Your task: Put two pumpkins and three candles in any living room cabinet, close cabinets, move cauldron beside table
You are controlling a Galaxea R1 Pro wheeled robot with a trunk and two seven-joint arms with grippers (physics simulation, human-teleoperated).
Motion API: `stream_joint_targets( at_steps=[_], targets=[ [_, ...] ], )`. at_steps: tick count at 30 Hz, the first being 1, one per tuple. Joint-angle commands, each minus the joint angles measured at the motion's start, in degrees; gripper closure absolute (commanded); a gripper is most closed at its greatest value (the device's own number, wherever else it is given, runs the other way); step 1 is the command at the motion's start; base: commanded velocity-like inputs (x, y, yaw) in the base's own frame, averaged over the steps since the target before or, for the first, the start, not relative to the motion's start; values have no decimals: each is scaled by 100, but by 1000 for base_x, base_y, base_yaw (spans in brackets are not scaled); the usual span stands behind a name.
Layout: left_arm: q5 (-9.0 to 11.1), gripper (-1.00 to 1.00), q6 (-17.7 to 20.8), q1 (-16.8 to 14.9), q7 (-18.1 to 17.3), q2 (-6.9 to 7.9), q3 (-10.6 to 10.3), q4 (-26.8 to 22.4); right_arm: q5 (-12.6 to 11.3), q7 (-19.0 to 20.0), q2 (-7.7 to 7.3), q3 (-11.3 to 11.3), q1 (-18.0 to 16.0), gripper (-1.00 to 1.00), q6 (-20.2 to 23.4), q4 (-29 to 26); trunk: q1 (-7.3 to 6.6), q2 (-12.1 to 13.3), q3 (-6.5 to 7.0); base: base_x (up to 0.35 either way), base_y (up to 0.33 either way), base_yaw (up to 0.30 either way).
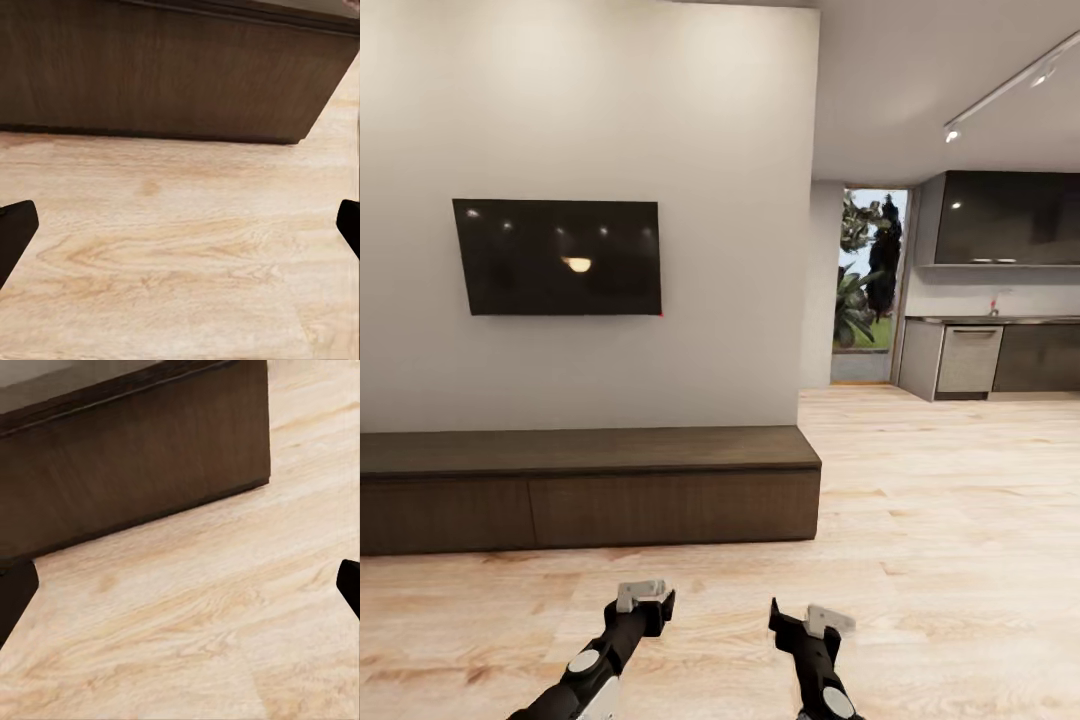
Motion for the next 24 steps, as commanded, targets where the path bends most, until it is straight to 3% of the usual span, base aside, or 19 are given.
stream_joint_targets(
  at_steps=[1, 2, 4, 7, 8, 9, 11, 12, 15, 19, 24],
  targets=[
    [219, -100, 95, -8, 40, 11, 39, -39, -91, 86, -63, -145, -5, -100, -18, -174, -1, -3, -7, 0, 0, 0],
    [508, -100, 297, -11, -4, 15, 177, -75, -188, 359, -178, -469, 7, -100, 89, -479, -1, -3, -7, 0, 0, 0],
    [826, -100, 518, -53, -116, 23, 312, -62, -450, 886, -336, -832, 35, -100, 466, -798, -1, -3, -7, 0, 0, 0],
    [999, -100, 703, -159, -261, 28, 407, 10, -838, 1570, -469, -1150, 51, -100, 922, -962, -1, -3, -7, 0, 0, 0],
    [1076, -100, 849, -262, -376, 28, 505, 89, -1078, 2084, -568, -1372, 57, -100, 1170, -1020, -1, -3, -7, 0, 0, 0],
    [1113, -100, 920, -320, -446, 27, 577, 137, -1178, 2346, -626, -1484, 59, -100, 1272, -1038, -1, -3, -7, 0, 0, 0],
    [1179, -100, 1033, -437, -615, 24, 752, 264, -1336, 2864, -754, -1721, 62, -100, 1454, -1060, -1, -3, -7, 0, 0, 0],
    [1228, -100, 1104, -524, -807, 24, 923, 445, -1443, 3327, -875, -1974, 64, -100, 1646, -1062, -1, -3, -7, 0, 0, 0],
    [1277, -100, 1180, -631, -1178, 27, 1163, 718, -1542, 4035, -993, -2329, 66, -100, 2070, -1060, -1, -3, -7, 0, 0, 0],
    [1306, -100, 1220, -673, -1627, 36, 1327, 852, -1579, 4633, -1040, -2490, 67, -100, 2311, -1055, -1, -3, -7, 0, 0, 0],
    [1314, -100, 1232, -682, -2291, 43, 1624, 924, -1602, 5009, -1051, -2549, 67, -100, 2412, -928, -1, -3, -7, 0, 0, 0]
  ],
)
